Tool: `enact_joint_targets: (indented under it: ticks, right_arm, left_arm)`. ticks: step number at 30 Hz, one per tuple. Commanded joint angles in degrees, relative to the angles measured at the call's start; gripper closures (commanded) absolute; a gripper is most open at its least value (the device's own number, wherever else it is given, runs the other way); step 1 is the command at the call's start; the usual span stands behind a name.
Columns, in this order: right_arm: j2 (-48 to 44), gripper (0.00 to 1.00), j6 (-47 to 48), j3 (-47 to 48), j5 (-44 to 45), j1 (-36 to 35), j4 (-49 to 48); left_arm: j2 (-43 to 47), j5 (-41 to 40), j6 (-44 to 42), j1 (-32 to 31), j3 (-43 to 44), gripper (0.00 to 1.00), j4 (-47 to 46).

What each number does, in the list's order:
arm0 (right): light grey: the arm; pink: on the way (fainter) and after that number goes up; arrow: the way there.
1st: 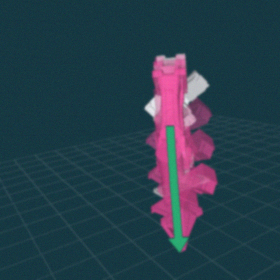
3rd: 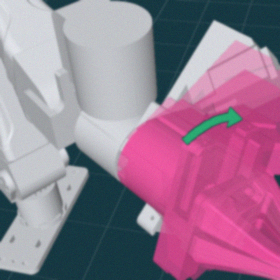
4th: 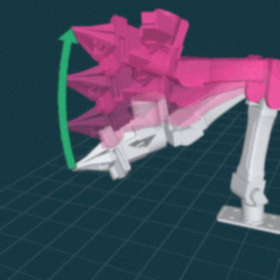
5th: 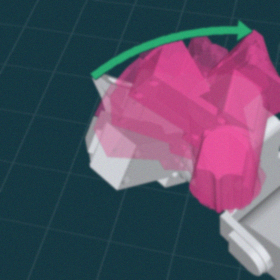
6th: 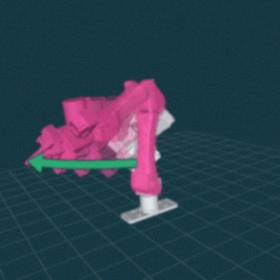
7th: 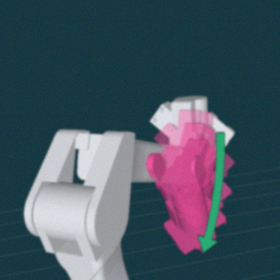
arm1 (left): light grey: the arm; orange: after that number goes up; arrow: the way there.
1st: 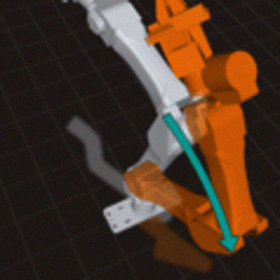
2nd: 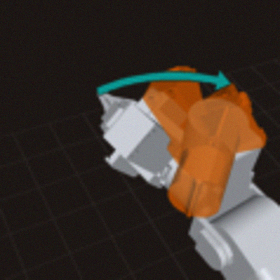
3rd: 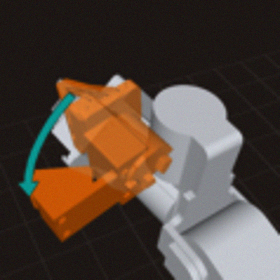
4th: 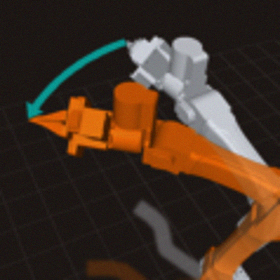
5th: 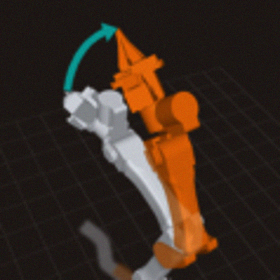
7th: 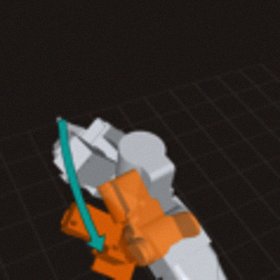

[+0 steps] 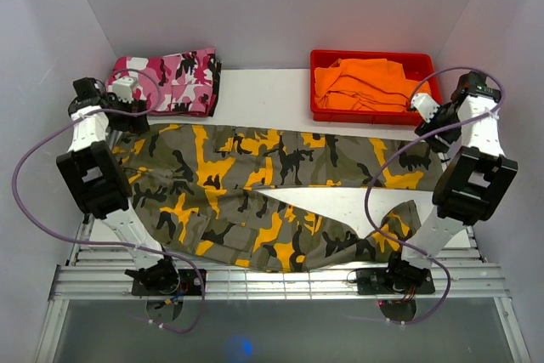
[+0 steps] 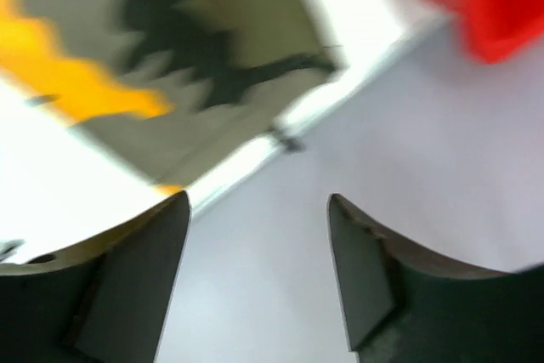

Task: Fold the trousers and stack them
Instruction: Flatten the trousers out

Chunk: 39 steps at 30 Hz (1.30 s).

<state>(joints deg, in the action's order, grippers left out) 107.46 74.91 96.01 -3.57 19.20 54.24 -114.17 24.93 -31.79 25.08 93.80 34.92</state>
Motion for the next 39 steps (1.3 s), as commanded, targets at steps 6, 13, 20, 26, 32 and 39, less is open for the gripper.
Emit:
enact_joint_targets:
  ticks: [6,13,20,26,32,39]
  right_arm:
    - [-12.7,0.33,4.0,-26.7,-7.5,0.1,13.6]
    - [-21.0,0.33,16.3,-39.4,-9.5,-1.4,2.3]
    - [-23.3,0.32,18.6,-45.5,-10.9,-5.7,-2.4]
    - [-24.8,0.31,20.6,-51.4,-9.6,-9.8,-8.3]
    - [-24.3,0.89,20.3,-53.4,-3.0,-10.6,-9.8]
    - [-18.7,0.92,23.8,-46.3,8.1,2.3,-9.2]
  left_arm:
    - [18.7,13.2,-12.7,-9.4,-18.4,0.02,10.3]
    - [20.7,15.8,-12.2,-11.5,-24.4,0.03,11.8]
    - [20.6,13.7,-10.9,-11.5,-27.1,0.03,9.4]
    - [18.5,13.4,-9.7,-11.5,-25.6,0.03,8.5]
    - [17.0,11.9,-9.0,-11.5,-25.0,0.08,8.2]
    - [13.5,1.0,-6.5,-9.4,-27.7,0.52,3.7]
